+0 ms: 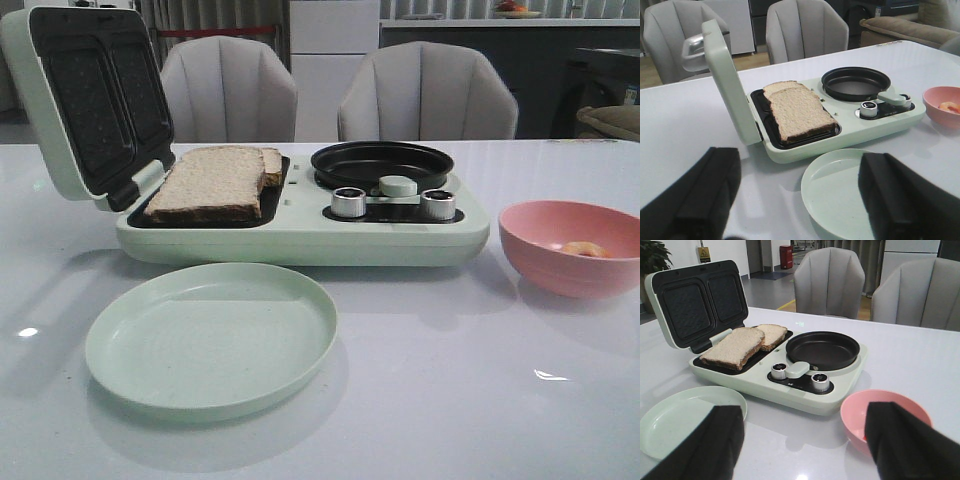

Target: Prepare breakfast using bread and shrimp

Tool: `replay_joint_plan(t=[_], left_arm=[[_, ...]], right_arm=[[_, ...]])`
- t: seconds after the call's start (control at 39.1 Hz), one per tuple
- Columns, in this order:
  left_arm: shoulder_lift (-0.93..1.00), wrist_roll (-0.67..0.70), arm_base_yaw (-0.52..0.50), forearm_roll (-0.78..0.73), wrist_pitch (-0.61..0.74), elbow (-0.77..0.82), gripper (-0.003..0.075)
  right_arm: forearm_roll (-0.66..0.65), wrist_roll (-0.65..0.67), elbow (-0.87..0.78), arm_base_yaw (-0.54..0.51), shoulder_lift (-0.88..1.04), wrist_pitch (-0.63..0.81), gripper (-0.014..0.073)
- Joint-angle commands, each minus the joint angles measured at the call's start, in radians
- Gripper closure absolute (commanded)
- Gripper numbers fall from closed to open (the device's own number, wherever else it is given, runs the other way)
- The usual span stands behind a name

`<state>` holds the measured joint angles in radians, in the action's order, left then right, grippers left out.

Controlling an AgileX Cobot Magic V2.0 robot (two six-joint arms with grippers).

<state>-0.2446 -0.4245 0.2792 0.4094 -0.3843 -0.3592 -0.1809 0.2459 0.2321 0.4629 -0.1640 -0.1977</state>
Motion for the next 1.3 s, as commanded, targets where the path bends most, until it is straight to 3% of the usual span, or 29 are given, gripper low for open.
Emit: replay_joint_plan(t=[0.0, 0.1, 0.46, 0.66, 0.97, 1.28], left_arm=[[-0.059, 0.003, 0.005, 0.029, 0.078, -0.071, 0.0262], [-0.15, 0.003, 0.005, 0.029, 0.08, -0.136, 0.0308], [-0.576, 0.003, -0.022, 0.149, 0.093, -0.369, 0.0313], [-0.743, 0.003, -0.171, 0.332, 0.062, -0.507, 0.0313], [-0.905, -0.008, -0.393, 0.414, -0.081, -0.72, 0.0313], [-1.109, -0.055, -0.495, 0.52, -0.16, -0.916, 0.0314]], right_arm=[[-0.004, 0.0, 0.027, -0.005, -0.009, 0.08, -0.0006], [-0.004, 0.0, 0.027, -0.005, -0.009, 0.08, -0.0006], [-0.004, 0.0, 0.027, -0.005, -0.009, 0.08, -0.0006], [-0.004, 0.0, 0.027, -0.005, -0.009, 0.08, -0.0006], [-0.004, 0.0, 0.027, -0.005, -0.009, 0.08, -0.0006], [-0.004, 0.0, 0.027, -0.005, -0.009, 0.08, -0.0006]])
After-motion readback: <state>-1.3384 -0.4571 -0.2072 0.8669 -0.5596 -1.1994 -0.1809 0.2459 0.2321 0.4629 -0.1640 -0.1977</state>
